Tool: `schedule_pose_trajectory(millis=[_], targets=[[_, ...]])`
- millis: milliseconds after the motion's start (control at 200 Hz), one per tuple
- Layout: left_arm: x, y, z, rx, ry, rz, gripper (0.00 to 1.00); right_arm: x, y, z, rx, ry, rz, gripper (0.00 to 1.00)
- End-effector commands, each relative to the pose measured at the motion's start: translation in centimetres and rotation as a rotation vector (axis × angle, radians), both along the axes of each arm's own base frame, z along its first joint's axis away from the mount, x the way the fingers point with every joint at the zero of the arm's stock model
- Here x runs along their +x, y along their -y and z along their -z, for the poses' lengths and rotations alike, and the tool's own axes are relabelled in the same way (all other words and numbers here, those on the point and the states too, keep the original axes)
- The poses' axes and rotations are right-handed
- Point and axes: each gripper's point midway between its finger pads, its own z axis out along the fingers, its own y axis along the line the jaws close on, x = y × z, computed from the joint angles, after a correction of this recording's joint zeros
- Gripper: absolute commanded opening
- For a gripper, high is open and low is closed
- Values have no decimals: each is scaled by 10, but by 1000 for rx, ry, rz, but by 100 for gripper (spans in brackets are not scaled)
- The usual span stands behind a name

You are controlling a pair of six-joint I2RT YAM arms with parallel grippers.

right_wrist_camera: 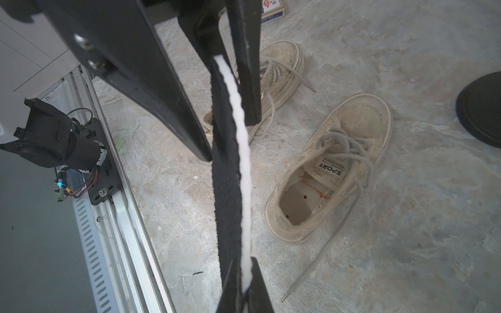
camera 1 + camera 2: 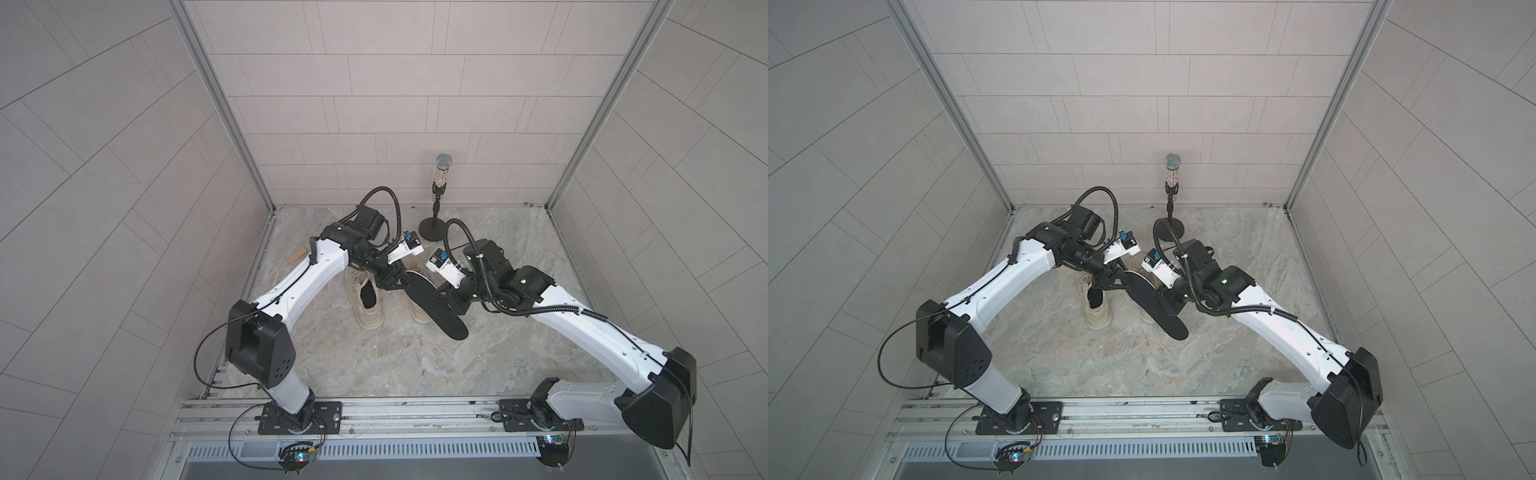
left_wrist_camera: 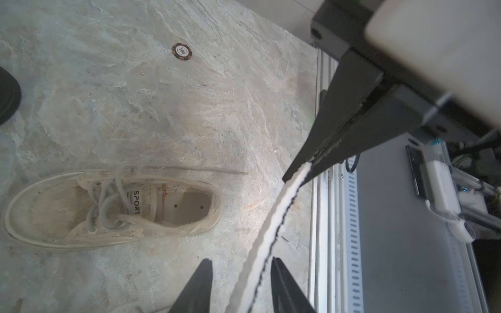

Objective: Insert the insole into the shoe
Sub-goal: Pick up the insole from the center of the board.

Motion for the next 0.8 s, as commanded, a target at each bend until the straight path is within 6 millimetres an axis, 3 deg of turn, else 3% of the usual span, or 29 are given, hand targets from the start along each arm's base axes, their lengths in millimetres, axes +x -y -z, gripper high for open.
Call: schedule_pose_trajectory(millis=[0,30,260,385,600,796], targets=[[-8,2,-8,-14,-5,43,7,7,-2,-6,-5,36,4,8],[-10,2,-9,-18,-12,47,0,9,-2,-5,-10,36,13,12],[-25,6,-15,-45,-81,30,0,22,10,-9,-10,112,89,63],[-33,11,-19,-65,-79,39,0,28,13,-15,25,184,99,78],[-36,15,-22,-84,-88,46,0,24,1,-9,53,164,16,76],[-16,17,-30,-108,-160,-85,0,6,-6,-4,68,39,-37,45]])
